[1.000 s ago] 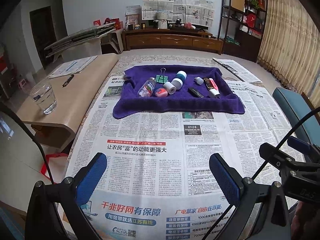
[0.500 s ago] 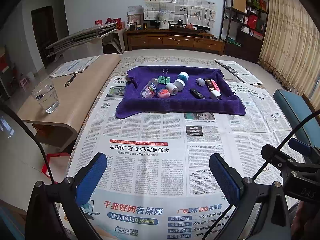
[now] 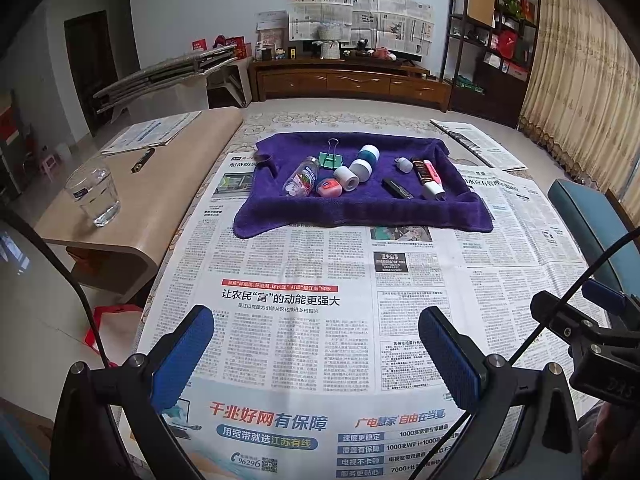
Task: Organize rigid objects
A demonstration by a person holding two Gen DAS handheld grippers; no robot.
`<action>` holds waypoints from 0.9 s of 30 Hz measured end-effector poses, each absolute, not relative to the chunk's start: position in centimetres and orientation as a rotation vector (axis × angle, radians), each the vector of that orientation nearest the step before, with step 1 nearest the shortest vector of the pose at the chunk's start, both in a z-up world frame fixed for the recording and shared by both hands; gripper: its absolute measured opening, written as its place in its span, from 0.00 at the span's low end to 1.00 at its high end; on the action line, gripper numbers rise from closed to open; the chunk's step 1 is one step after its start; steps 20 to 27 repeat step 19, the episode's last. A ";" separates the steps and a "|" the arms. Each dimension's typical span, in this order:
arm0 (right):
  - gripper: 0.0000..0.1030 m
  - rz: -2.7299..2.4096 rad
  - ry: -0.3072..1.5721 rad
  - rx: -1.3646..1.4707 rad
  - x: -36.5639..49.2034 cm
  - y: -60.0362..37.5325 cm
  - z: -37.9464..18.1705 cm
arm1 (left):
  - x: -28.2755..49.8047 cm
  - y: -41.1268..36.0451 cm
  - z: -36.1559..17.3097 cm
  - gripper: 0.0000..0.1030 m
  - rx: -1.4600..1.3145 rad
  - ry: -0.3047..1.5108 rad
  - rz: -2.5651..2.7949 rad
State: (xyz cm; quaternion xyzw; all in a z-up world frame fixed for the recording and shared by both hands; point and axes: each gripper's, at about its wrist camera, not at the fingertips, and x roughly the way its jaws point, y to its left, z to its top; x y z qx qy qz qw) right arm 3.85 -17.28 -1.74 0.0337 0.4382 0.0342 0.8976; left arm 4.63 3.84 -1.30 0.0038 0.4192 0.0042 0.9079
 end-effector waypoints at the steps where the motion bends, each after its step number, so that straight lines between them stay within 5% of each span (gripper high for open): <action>1: 1.00 0.069 0.908 0.069 3.8 -17.3 -1.7 | 4.6 3.8 -1.3 1.00 0.009 0.866 0.010; 27: 1.00 0.068 0.902 0.073 3.6 -17.7 -1.5 | 4.8 3.2 -1.2 1.00 -0.008 0.881 -0.008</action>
